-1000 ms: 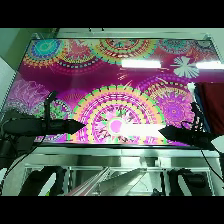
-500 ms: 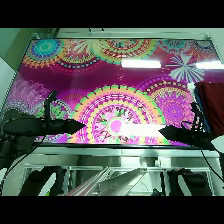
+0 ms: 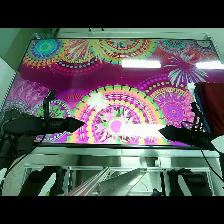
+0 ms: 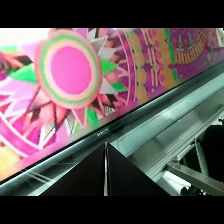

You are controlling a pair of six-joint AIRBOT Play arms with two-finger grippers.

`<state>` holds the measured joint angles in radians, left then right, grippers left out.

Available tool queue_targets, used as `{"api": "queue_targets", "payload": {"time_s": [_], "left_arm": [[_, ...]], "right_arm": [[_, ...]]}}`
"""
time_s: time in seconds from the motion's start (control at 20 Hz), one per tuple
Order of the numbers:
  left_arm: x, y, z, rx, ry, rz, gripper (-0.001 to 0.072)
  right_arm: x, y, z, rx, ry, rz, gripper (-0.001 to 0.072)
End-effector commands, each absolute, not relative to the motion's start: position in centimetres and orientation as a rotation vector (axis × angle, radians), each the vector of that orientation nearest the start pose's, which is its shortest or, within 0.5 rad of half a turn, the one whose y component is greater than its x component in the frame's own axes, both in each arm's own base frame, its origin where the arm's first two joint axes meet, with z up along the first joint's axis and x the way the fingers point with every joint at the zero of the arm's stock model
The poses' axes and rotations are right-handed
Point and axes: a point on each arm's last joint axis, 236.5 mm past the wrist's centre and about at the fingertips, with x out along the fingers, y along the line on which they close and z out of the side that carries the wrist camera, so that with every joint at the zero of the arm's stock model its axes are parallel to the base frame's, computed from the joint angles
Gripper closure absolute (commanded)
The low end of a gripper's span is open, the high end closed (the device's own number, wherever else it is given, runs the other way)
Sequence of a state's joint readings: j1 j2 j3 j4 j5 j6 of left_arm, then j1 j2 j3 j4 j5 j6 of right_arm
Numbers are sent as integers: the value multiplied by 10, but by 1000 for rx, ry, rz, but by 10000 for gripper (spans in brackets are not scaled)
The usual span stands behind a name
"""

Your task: Fold the shirts.

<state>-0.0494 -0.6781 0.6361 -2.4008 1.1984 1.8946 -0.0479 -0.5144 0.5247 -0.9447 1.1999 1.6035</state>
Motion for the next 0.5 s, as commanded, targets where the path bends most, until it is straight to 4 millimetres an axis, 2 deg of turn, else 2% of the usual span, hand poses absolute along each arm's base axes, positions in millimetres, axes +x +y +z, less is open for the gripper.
{"api": "queue_targets", "payload": {"time_s": [0.0, 0.15, 0.2, 0.25, 0.3, 0.35, 0.4, 0.45], "left_arm": [[253, -168, 78, -445, 982, -642, 696], [272, -156, 83, -445, 914, -580, 694], [274, -137, 80, -396, 933, -528, 674], [275, -109, 75, -331, 967, -439, 317], [275, -71, 69, -315, 1012, -293, 4], [272, -32, 66, -286, 1044, -160, 3], [265, 7, 66, -243, 1074, -36, 3], [254, 50, 67, -213, 1094, 105, 3]], "right_arm": [[221, 118, 39, 604, 1117, 311, 690], [221, 118, 39, 604, 1116, 311, 689], [221, 118, 39, 604, 1119, 312, 683], [220, 118, 39, 603, 1120, 312, 683], [220, 118, 38, 602, 1123, 313, 682], [220, 118, 38, 592, 1121, 319, 680], [220, 118, 38, 592, 1121, 319, 581], [220, 118, 38, 592, 1120, 319, 371]]}}
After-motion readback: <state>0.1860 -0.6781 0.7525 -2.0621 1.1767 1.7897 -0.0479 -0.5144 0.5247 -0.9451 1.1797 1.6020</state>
